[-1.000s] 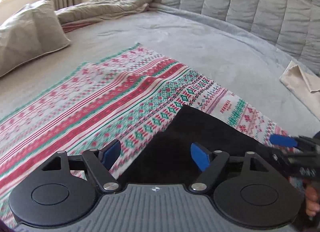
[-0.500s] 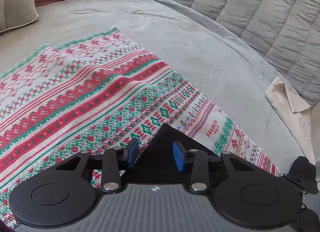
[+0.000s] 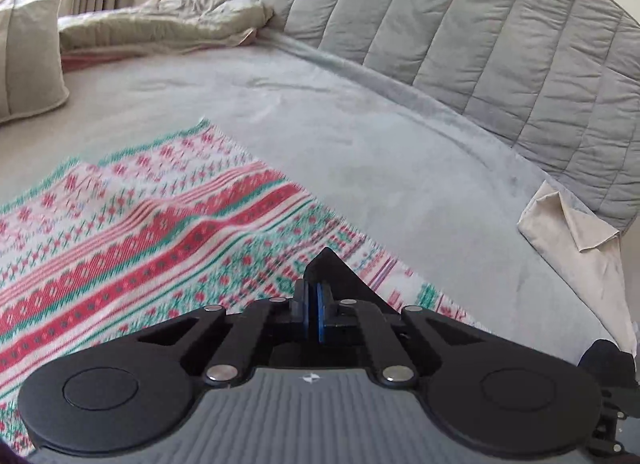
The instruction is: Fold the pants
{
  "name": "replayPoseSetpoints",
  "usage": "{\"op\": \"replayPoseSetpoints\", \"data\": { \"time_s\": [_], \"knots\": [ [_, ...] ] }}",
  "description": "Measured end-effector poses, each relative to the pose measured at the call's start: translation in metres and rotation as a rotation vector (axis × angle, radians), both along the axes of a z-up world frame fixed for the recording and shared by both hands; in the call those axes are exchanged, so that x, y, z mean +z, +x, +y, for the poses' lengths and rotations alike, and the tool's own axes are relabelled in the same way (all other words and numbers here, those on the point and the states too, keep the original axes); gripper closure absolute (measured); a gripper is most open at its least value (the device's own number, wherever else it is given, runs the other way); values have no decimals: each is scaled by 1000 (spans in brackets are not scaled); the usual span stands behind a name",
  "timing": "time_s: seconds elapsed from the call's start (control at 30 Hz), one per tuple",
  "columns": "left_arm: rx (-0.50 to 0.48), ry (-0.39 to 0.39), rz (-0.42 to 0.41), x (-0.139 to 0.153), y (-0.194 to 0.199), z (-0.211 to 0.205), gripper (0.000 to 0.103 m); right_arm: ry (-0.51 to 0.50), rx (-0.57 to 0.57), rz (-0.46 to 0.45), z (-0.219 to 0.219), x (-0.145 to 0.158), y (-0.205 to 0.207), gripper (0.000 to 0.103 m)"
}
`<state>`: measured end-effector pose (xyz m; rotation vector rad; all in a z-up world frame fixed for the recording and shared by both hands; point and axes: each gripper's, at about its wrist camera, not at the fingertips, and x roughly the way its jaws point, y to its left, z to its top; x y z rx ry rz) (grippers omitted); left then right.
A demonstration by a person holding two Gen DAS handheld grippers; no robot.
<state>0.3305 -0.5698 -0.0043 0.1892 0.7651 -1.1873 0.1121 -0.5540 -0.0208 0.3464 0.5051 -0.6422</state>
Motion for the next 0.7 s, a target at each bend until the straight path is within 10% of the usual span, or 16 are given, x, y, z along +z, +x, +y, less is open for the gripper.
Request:
{"op": "replayPoseSetpoints", "data": {
  "time_s": [0.27, 0.4, 0.7],
  "knots": [
    [38, 25, -56, -43, -6, -18, 81, -27, -51, 84, -7, -6, 7, 95],
    [83, 28, -80, -29, 0, -8, 51, -52, -70, 147, -5, -13, 13, 75],
    [49, 141, -141, 3, 27, 105, 43, 35, -33, 38, -11, -7, -1, 59]
  ]
}}
